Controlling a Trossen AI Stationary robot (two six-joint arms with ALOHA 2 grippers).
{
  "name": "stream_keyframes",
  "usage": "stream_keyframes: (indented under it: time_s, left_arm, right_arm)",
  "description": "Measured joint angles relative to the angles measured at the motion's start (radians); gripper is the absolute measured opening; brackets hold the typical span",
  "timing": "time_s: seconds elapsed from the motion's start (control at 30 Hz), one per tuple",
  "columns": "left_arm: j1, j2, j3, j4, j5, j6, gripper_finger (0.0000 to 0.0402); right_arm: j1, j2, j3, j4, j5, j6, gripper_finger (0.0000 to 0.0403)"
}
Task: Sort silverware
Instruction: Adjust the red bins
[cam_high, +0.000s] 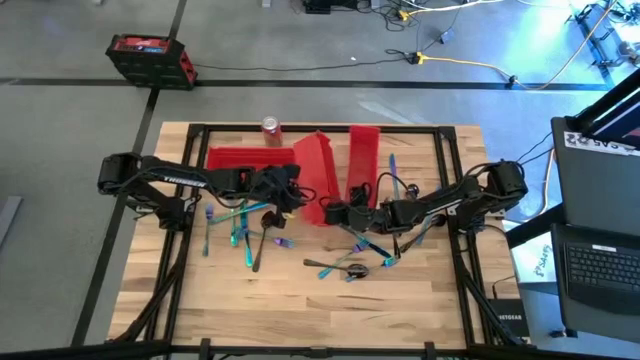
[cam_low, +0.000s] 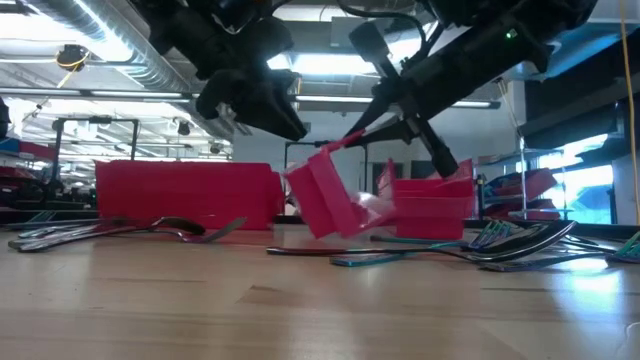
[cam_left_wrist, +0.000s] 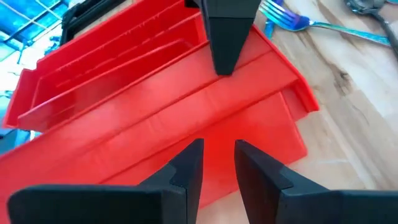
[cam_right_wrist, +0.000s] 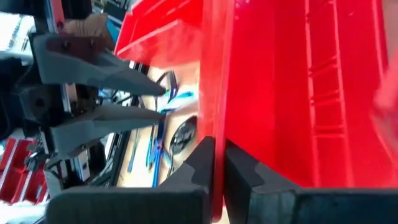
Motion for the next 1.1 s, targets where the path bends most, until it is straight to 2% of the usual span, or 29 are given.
stream_keyframes:
  time_s: [0.17, 0.33, 0.5, 0.63, 0.93, 1.1]
  left_arm:
    - [0.000, 0.000, 0.000, -0.017, -0.007, -0.018, 0.0078]
    - [-0.002, -0.001, 0.000, -0.041, -0.122, -0.019, 0.0075]
    - [-0.002, -0.001, 0.000, -0.044, -0.122, -0.003, 0.0066]
    - [-0.003, -0.001, 0.000, -0.050, -0.115, -0.007, 0.0062]
    - [-0.009, -0.014, 0.000, -0.053, -0.130, 0.039, 0.0062]
    - [-0.008, -0.031, 0.000, -0.050, -0.132, 0.068, 0.0062]
  right_arm:
    - [0.000, 0.000, 0.014, -0.012, 0.027, -0.023, 0.0000]
    - [0.000, 0.001, 0.048, -0.013, 0.057, -0.078, 0.0000]
    - [0.000, 0.001, 0.107, -0.090, 0.097, -0.130, 0.0000]
    - [0.000, 0.001, 0.180, -0.229, 0.135, -0.154, 0.0000]
    - [-0.003, 0.001, 0.507, -0.789, 0.315, -0.217, 0.0000]
    - [-0.010, 0.003, 0.597, -0.856, 0.334, -0.210, 0.0000]
